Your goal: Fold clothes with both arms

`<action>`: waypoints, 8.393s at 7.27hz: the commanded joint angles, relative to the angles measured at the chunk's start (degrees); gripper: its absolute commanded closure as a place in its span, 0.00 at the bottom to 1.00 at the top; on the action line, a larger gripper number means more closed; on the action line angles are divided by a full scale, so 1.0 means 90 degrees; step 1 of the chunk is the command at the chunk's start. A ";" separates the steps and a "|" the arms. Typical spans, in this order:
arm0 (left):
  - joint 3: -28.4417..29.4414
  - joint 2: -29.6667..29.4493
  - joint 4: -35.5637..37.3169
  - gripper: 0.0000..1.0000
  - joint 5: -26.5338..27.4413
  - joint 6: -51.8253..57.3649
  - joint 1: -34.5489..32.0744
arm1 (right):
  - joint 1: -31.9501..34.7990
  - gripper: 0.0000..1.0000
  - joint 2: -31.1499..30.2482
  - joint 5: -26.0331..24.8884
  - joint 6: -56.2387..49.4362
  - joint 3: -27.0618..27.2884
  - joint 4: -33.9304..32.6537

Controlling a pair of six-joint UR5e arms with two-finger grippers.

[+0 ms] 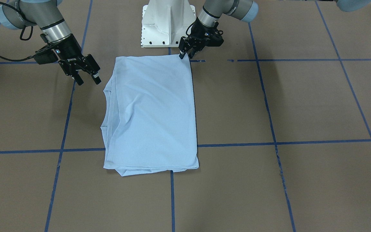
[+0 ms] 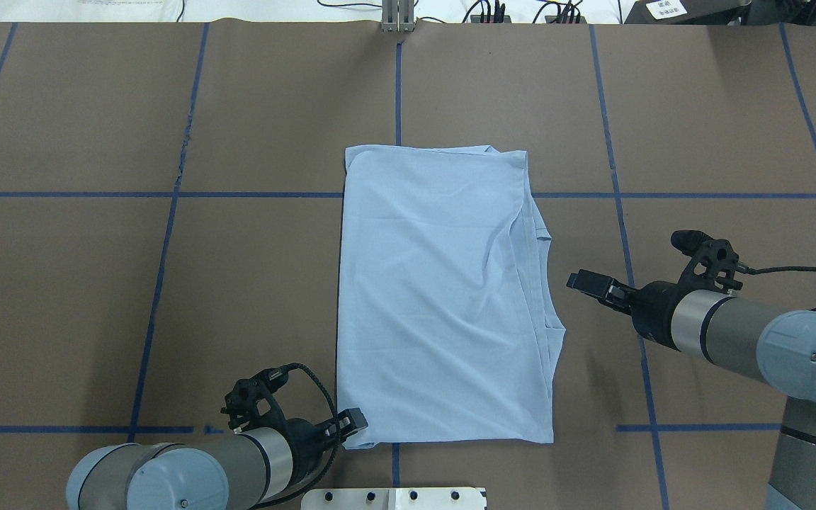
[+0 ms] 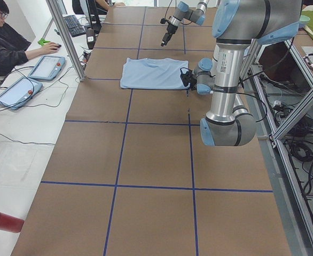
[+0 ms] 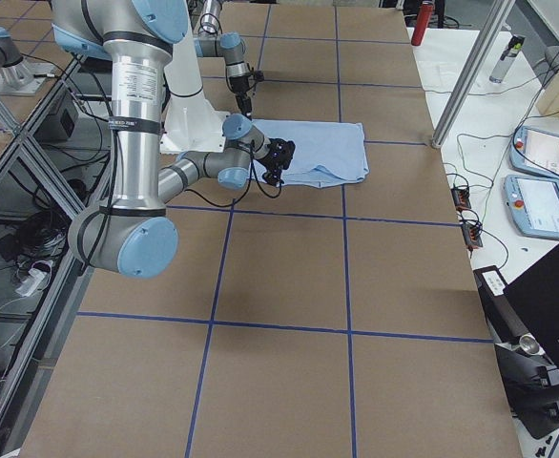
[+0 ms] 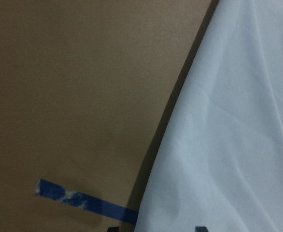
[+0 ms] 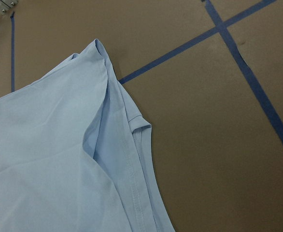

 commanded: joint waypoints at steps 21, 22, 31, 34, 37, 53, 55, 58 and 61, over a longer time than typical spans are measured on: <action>-0.0053 -0.0027 -0.0010 1.00 0.0021 0.0079 0.0089 | -0.1454 0.13 0.1304 -0.1221 0.1969 0.0420 -0.3158; -0.0053 -0.0017 -0.0010 1.00 0.0031 0.0079 0.0089 | -0.1748 0.14 0.1715 -0.1310 0.2340 0.0420 -0.3883; 0.0006 -0.0017 -0.0010 1.00 0.0109 0.0089 0.0098 | -0.2834 0.16 0.2353 -0.1740 0.3466 -0.0058 -0.5667; -0.0004 -0.0017 -0.0010 1.00 0.0109 0.0069 0.0147 | -0.2825 0.55 0.2392 -0.1907 0.3681 -0.0165 -0.5648; -0.0004 -0.0007 -0.0010 1.00 0.0119 0.0079 0.0147 | -0.2679 1.00 0.2607 -0.1897 0.3848 -0.0147 -0.5648; -0.3172 -0.0300 0.3975 1.00 -0.0848 0.1191 -0.0739 | -0.2603 1.00 0.4063 -0.1819 0.3372 0.1871 -0.8525; -0.2518 -0.0582 0.3946 1.00 -0.0867 0.1582 -0.1179 | -0.1920 1.00 0.4072 -0.1760 0.2825 0.0768 -0.7576; -0.1696 -0.0953 0.3907 1.00 -0.0877 0.2030 -0.1745 | -0.1040 1.00 0.4102 -0.1420 0.2160 -0.0593 -0.6050; -0.0458 -0.1120 0.3041 1.00 -0.0887 0.2256 -0.2263 | -0.0872 1.00 0.4111 -0.1418 0.2109 -0.1239 -0.5522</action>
